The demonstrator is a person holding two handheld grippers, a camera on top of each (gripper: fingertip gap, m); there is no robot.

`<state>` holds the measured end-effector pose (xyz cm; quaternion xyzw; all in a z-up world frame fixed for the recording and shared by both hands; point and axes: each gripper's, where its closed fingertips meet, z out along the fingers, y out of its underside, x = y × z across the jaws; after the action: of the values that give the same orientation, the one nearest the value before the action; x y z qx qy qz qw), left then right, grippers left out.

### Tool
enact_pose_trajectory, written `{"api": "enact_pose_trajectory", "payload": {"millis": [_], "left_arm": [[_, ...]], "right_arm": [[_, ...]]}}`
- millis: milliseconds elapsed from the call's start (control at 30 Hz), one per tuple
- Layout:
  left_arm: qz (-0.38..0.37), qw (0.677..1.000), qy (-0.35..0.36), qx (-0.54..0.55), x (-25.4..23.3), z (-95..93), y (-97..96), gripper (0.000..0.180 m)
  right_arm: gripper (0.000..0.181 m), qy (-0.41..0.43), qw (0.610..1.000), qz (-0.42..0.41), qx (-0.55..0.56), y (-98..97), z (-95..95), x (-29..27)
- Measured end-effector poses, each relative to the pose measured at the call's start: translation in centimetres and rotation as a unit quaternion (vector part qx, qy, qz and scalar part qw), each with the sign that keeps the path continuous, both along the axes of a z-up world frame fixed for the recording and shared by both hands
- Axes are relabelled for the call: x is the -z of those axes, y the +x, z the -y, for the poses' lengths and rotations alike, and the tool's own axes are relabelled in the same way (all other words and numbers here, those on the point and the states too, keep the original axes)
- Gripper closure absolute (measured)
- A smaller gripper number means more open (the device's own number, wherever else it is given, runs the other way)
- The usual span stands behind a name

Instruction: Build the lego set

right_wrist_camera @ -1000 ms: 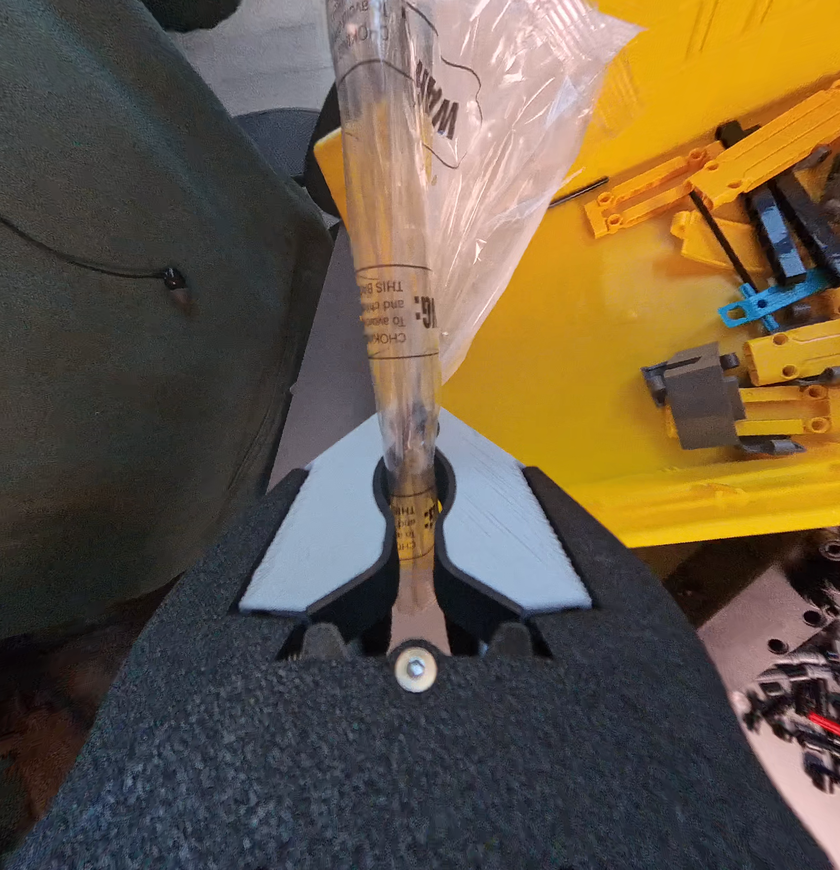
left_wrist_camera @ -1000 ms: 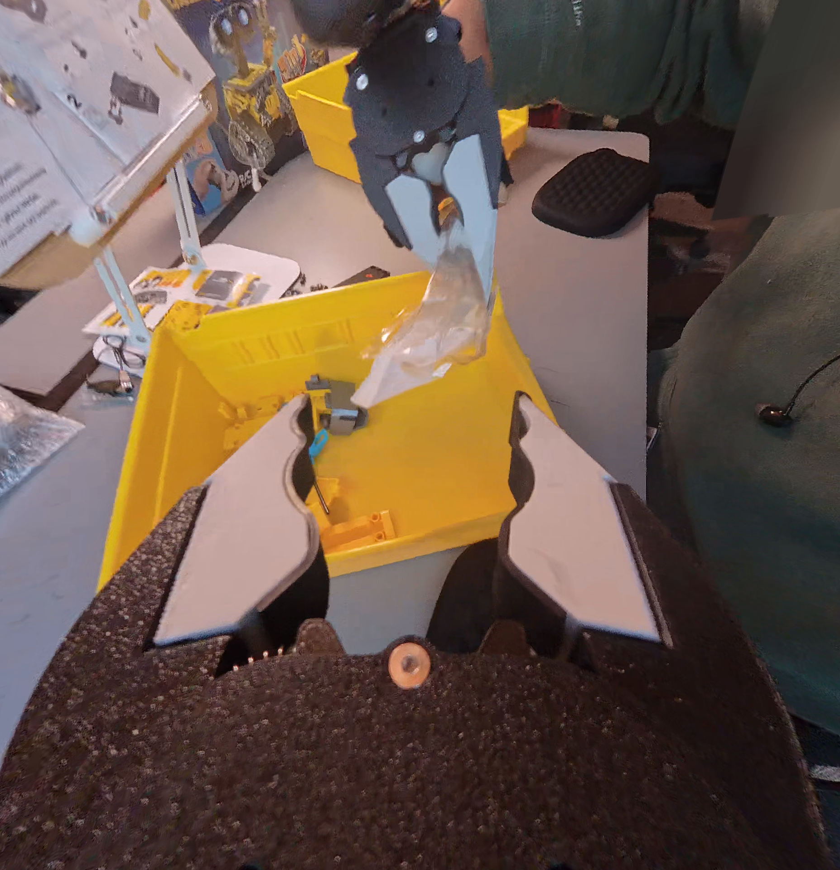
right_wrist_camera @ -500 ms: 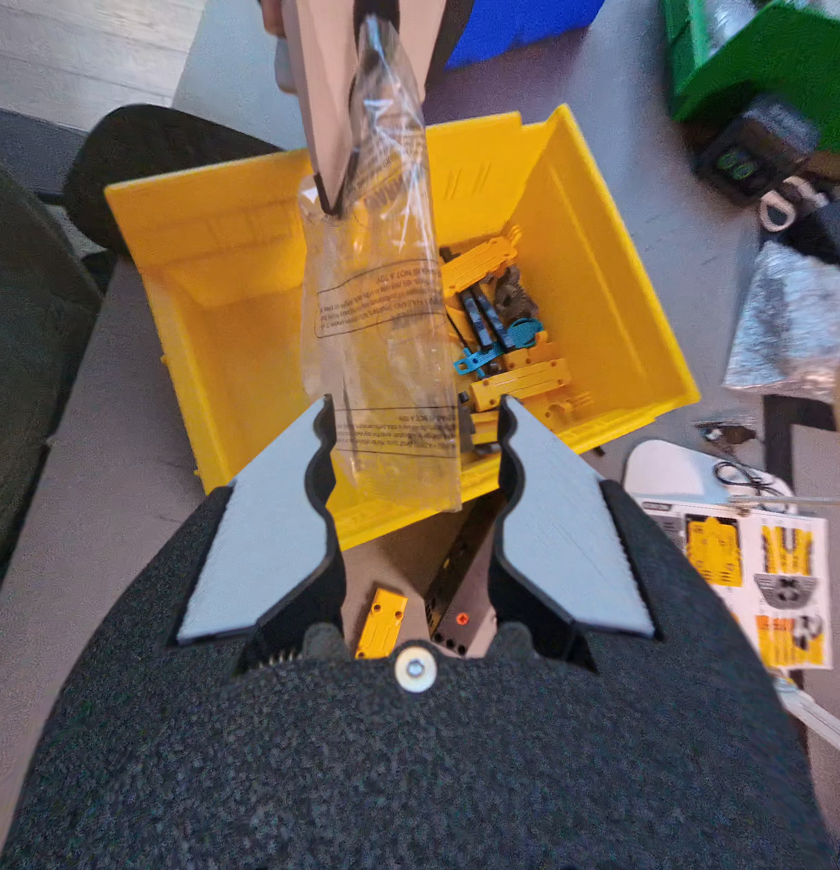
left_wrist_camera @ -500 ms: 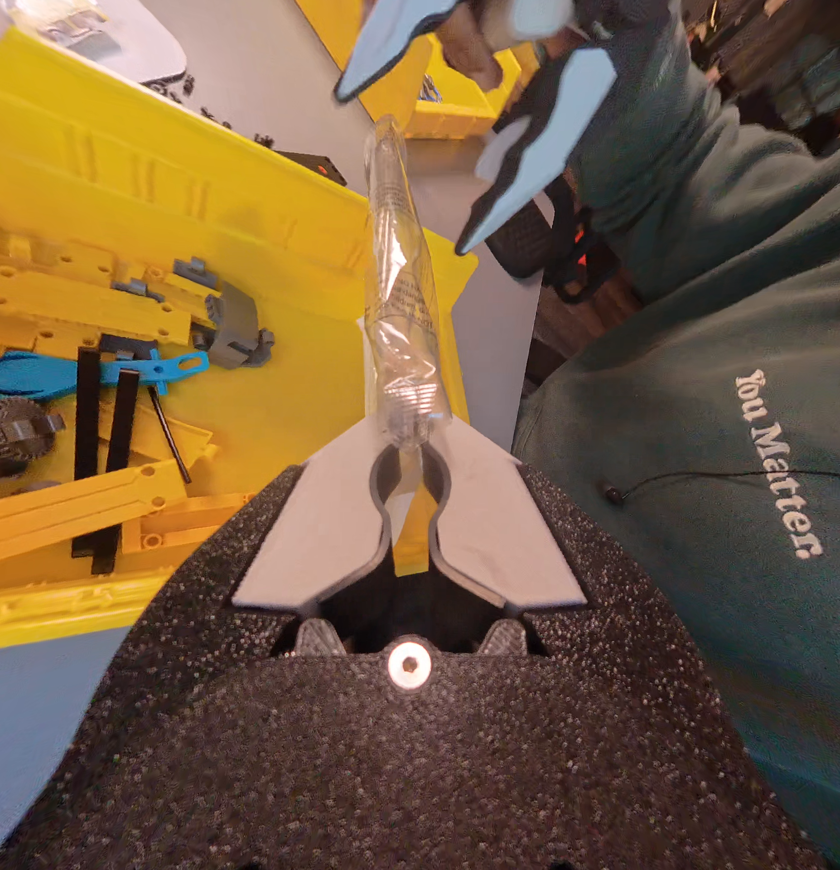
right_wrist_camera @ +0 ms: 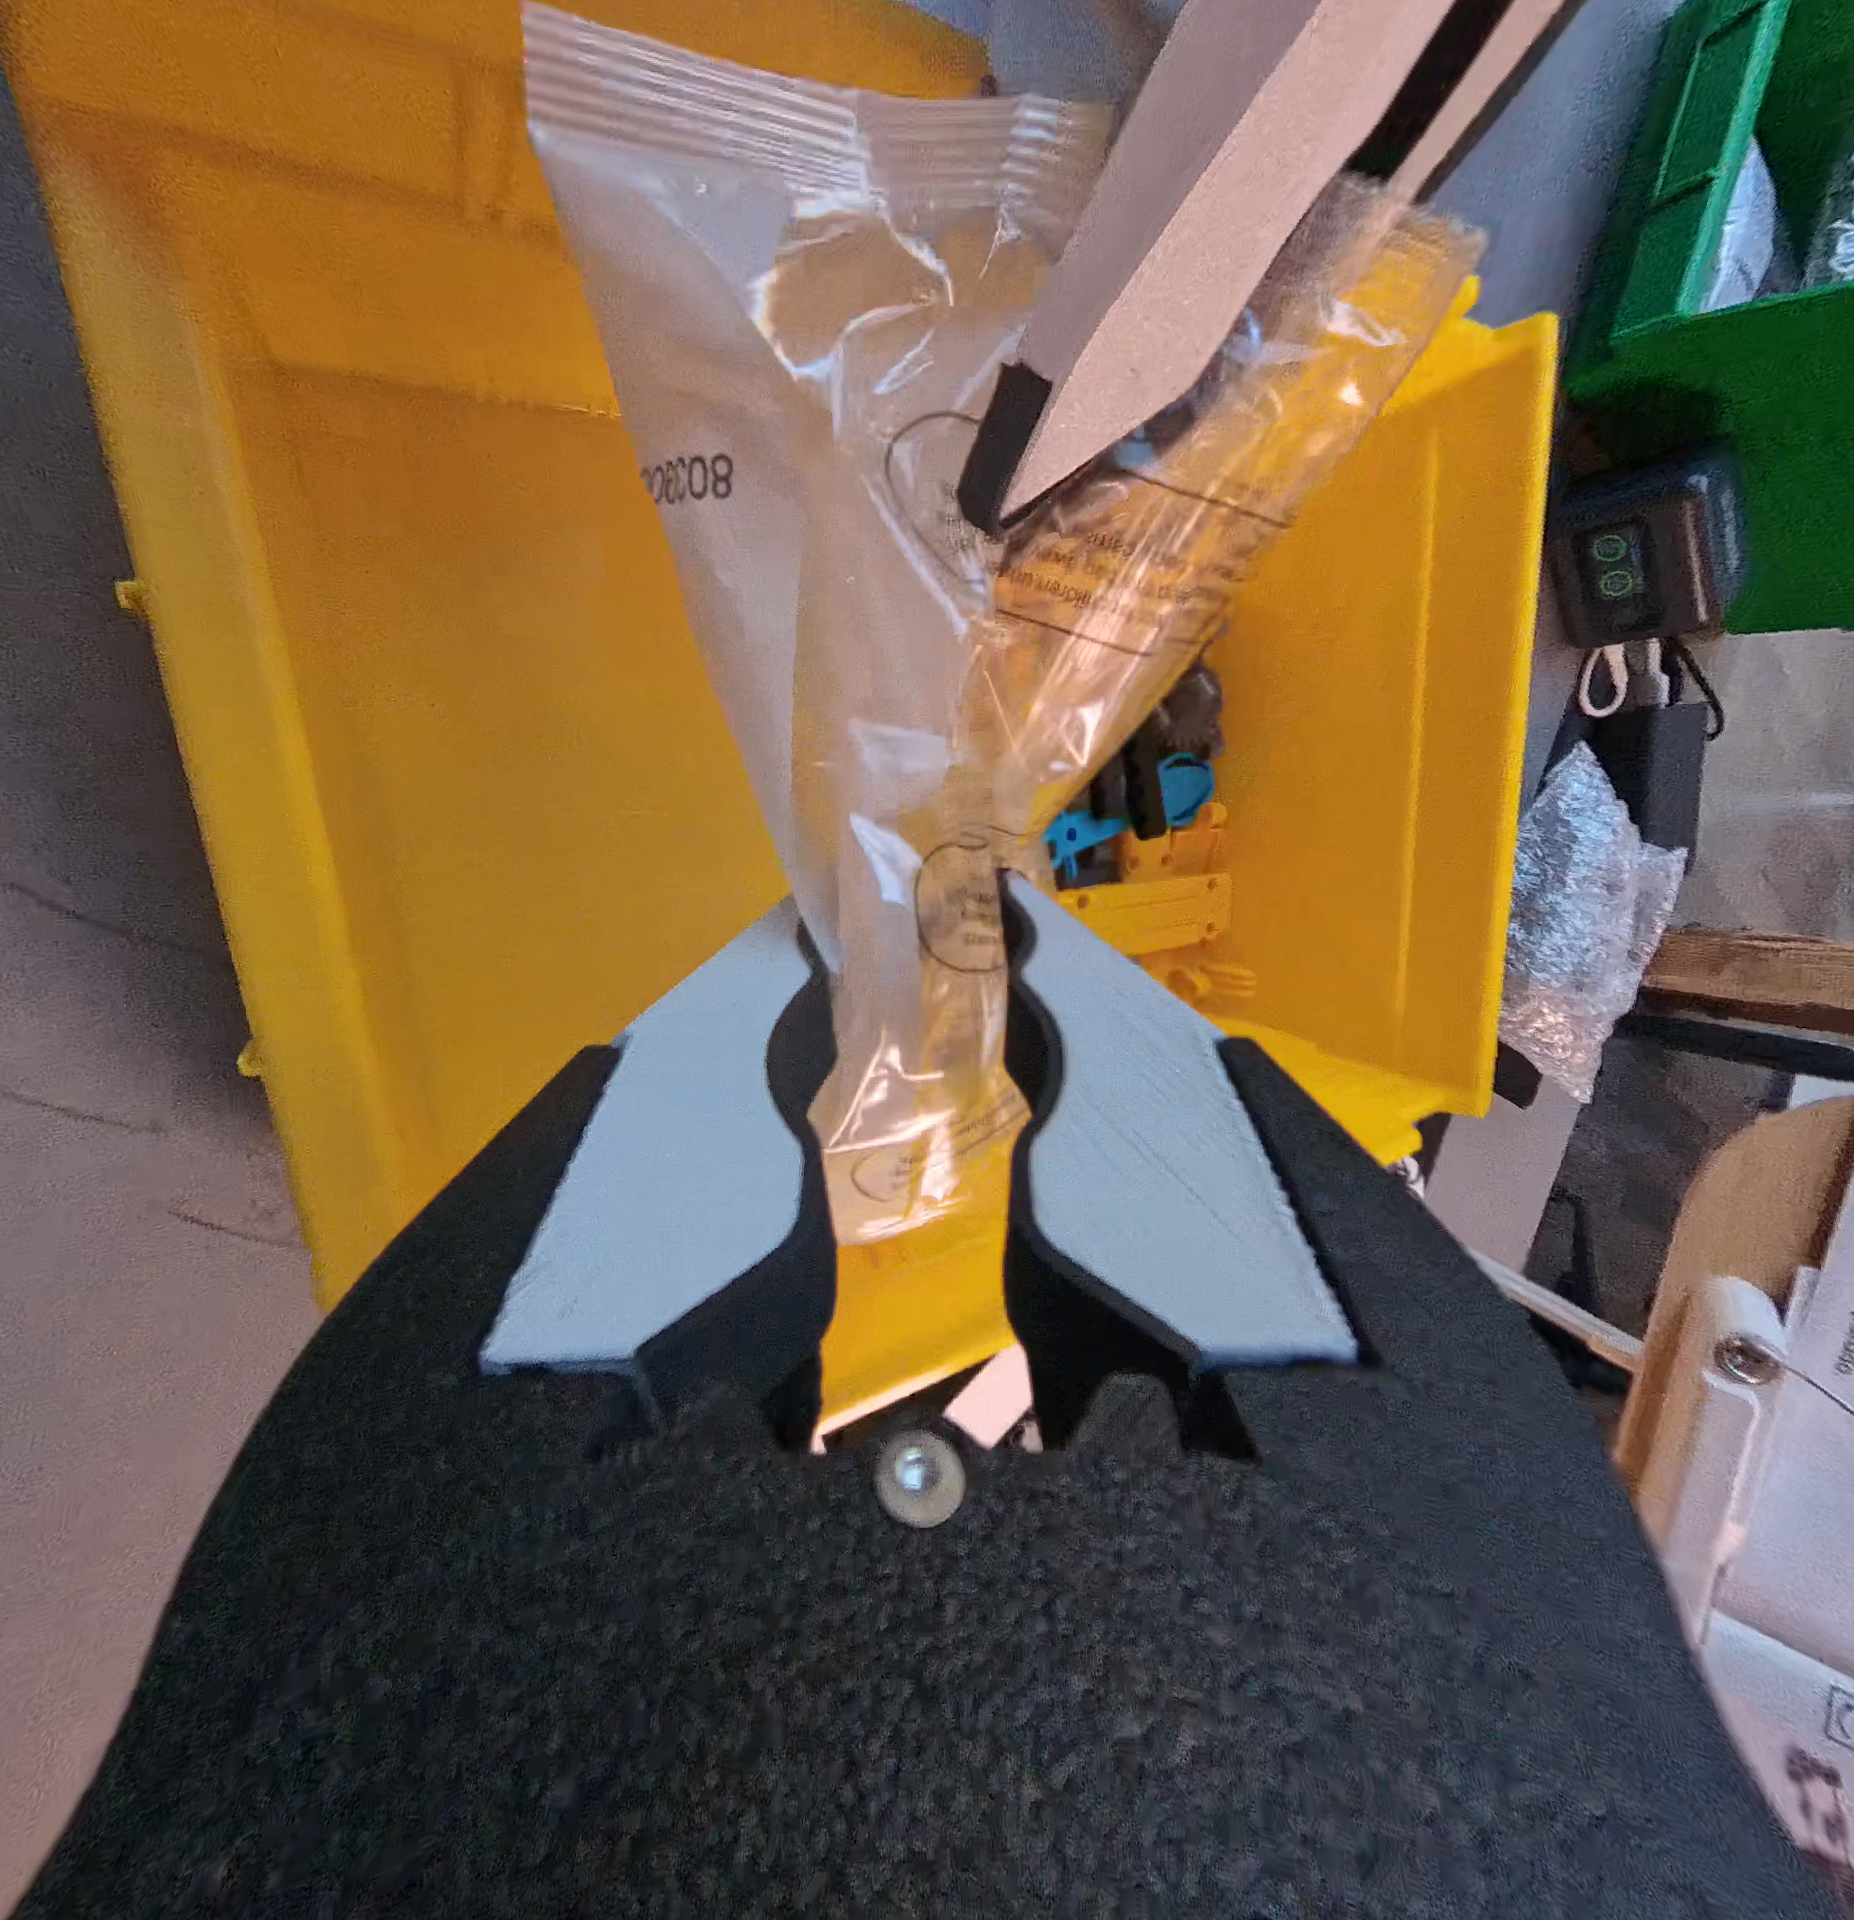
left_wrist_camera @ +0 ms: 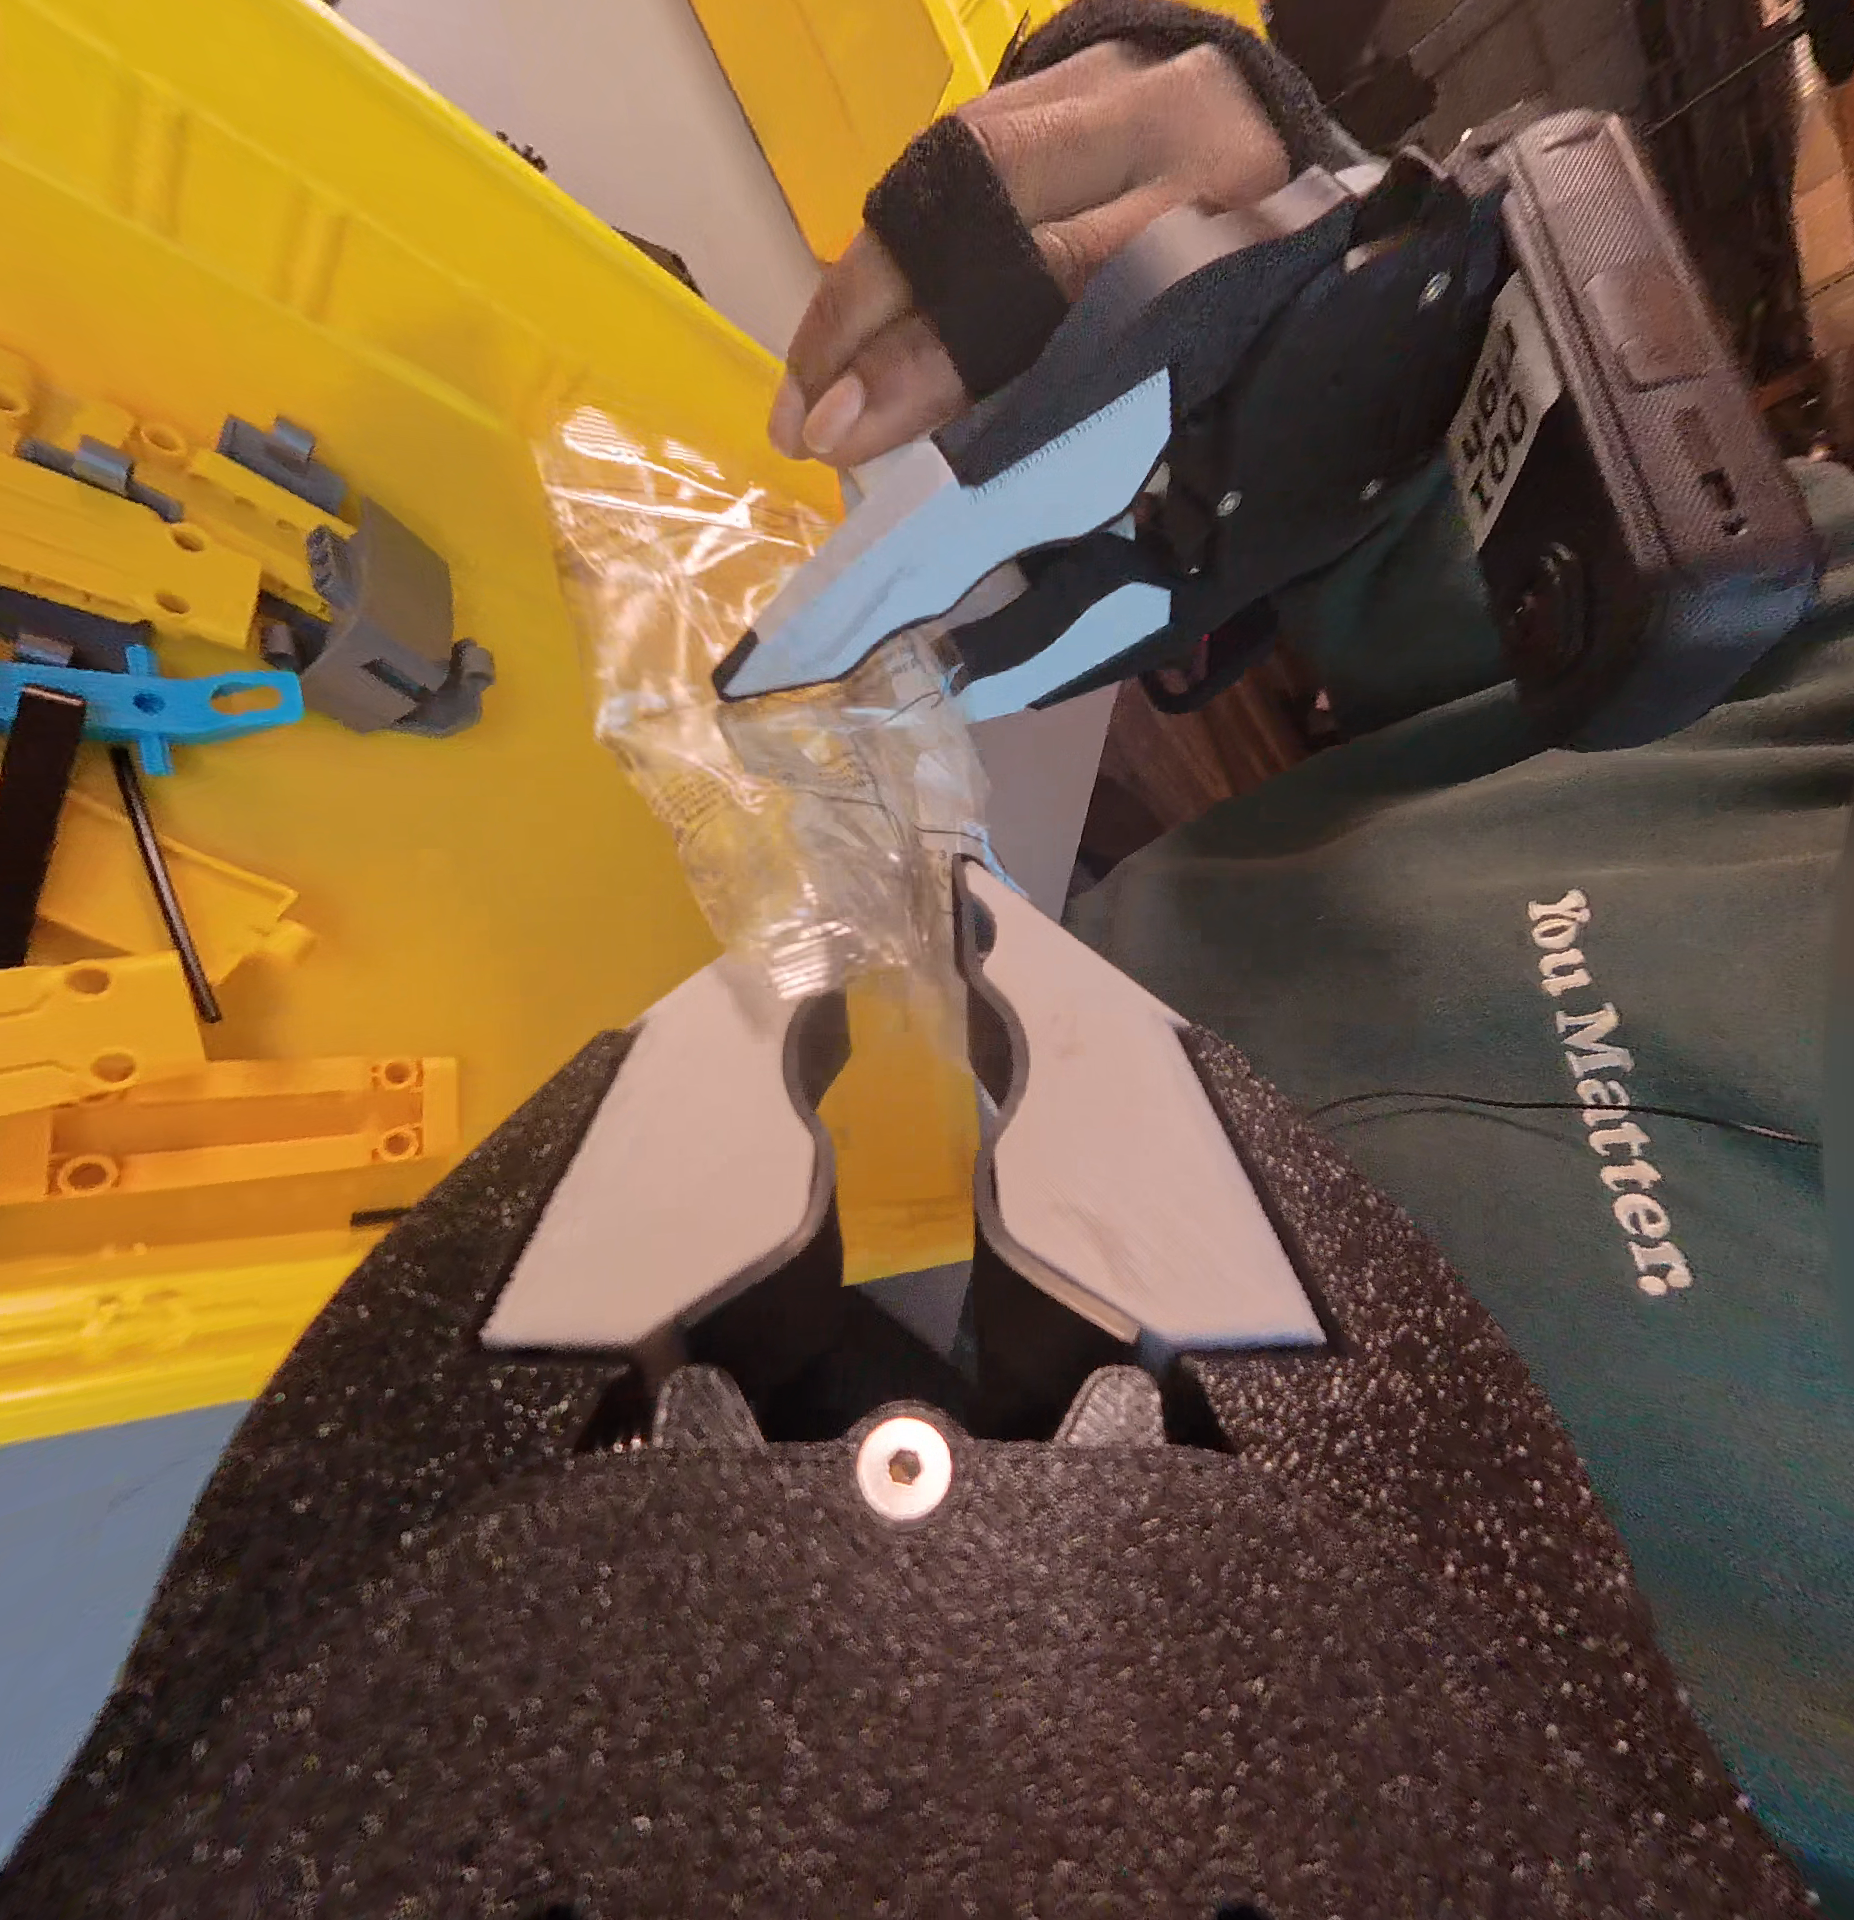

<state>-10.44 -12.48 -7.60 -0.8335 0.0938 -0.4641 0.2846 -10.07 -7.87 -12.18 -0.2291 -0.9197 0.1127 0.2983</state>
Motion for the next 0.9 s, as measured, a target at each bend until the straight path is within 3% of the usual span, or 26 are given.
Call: {"api": "enact_pose_trajectory", "payload": {"millis": [133, 300, 467, 500, 567, 667, 767, 833, 900], "left_arm": [[-0.076, 0.997, 0.026, -0.002, -0.3, 0.9, -2.0, 0.125], [-0.229, 0.969, 0.092, -0.006, -0.5, 0.5, -4.8, 0.134], [-0.370, 0.918, 0.062, 0.129, 4.7, 0.4, -2.5, 0.144], [-0.387, 0.909, 0.056, 0.145, 5.5, 0.3, -2.5, 0.145], [-0.384, 0.908, 0.050, 0.160, 5.6, 0.2, -2.0, 0.151], [-0.396, 0.901, 0.046, 0.171, 5.8, 0.0, -2.3, 0.150], [-0.391, 0.904, 0.042, 0.170, 6.0, -0.4, -2.4, 0.150], [-0.392, 0.904, 0.044, 0.166, 5.8, -0.7, -2.7, 0.150], [-0.385, 0.908, 0.045, 0.160, 5.3, -1.0, -2.9, 0.150]], "right_arm": [[0.175, 0.036, 0.994, 0.098, -0.015, 1.1, 0.1, 1.4], [0.174, 0.062, 0.967, 0.241, -0.056, 3.8, 1.5, 5.7], [0.134, 0.056, 0.953, 0.289, -0.072, 3.9, 2.8, 7.8], [0.121, 0.039, 0.953, 0.292, -0.068, 4.1, 2.8, 7.4], [0.112, -0.008, 0.957, 0.285, -0.057, 4.3, 2.8, 5.8], [0.124, -0.092, 0.961, 0.258, -0.044, 4.4, 2.6, 2.5], [0.166, -0.154, 0.966, 0.205, -0.048, 3.2, 2.9, 0.3], [0.172, -0.144, 0.967, 0.200, -0.058, 2.8, 3.5, 1.4], [0.164, -0.096, 0.969, 0.218, -0.065, 2.7, 4.1, 4.5]]}}
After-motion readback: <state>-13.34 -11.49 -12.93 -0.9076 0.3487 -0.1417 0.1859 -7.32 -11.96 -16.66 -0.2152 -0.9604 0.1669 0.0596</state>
